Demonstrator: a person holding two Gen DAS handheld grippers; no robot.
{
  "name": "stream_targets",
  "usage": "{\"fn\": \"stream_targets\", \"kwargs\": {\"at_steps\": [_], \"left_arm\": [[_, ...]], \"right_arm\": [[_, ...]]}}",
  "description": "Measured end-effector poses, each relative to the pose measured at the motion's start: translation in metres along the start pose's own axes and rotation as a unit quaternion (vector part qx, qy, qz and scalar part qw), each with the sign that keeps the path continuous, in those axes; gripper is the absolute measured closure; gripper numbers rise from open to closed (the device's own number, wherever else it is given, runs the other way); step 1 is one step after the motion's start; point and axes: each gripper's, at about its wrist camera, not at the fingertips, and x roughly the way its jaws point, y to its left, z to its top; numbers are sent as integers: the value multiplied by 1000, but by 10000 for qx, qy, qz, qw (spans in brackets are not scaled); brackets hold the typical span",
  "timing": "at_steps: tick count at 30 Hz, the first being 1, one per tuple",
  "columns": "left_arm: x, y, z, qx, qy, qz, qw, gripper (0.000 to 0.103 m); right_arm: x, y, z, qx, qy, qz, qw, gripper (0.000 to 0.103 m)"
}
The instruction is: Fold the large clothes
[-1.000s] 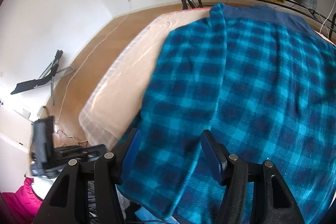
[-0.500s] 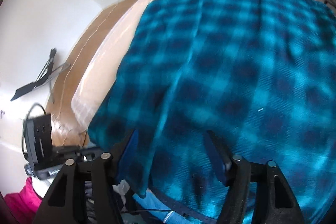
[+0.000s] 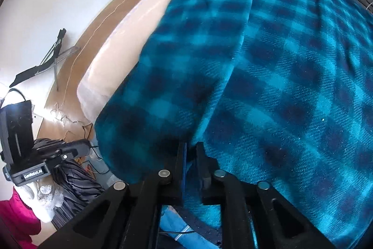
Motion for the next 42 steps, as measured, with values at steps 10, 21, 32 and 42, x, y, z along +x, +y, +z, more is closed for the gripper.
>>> {"fn": "stream_targets", "kwargs": {"at_steps": [10, 21, 32, 42], "left_arm": [[28, -9, 1, 222, 118, 125, 9996, 85], [24, -5, 0, 170, -20, -65, 9998, 101], [3, 1, -7, 262, -168, -160, 9994, 101], [-21, 21, -8, -21, -306, 111, 9995, 100]], "right_arm": [[-55, 48, 51, -787, -827, -219, 9932, 51], [57, 96, 165, -1197, -58, -557, 9912, 48], [99, 84, 181, -1198, 173, -1049, 9871, 103], [97, 67, 174, -676, 21, -214, 9975, 71]]}}
